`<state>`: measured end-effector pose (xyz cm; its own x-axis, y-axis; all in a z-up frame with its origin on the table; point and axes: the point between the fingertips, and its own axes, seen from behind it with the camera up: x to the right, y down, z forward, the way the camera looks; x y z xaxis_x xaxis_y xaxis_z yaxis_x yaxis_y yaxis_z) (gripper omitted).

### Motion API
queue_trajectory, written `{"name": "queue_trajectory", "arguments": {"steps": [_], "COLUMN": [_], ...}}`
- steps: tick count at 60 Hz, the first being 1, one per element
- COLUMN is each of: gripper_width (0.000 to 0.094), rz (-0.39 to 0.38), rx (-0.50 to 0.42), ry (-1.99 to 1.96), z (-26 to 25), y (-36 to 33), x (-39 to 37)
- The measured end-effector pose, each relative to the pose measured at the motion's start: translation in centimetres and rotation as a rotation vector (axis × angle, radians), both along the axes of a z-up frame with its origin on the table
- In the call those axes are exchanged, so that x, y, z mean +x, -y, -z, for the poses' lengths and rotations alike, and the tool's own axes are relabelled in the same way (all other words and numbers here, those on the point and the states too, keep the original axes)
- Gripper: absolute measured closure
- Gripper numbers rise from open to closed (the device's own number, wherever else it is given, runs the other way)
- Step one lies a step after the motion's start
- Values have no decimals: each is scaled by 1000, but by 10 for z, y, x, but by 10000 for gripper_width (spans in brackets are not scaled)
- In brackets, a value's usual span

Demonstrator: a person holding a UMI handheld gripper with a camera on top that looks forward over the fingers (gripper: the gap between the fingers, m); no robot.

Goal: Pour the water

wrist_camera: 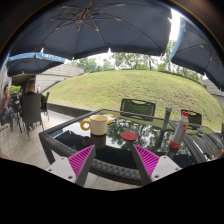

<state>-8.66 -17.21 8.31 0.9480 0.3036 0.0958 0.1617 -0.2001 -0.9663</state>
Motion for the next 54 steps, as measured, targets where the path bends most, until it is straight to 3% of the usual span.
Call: {"name": "queue_trajectory", "arguments": {"steps": [11,19,25,34,39,54], "gripper_width": [146,148,146,140,146,160], "rz": [-31,1,75,253,327,345], "rx": [-6,-14,9,59,42,72], "ry": [-27,-84,-90,-30,-6,-63], "z": [-2,-12,-26,-42,-35,-28], "y": [-2,-13,-32,-82,-123,-233], "x": [1,29,83,192,240,281]}}
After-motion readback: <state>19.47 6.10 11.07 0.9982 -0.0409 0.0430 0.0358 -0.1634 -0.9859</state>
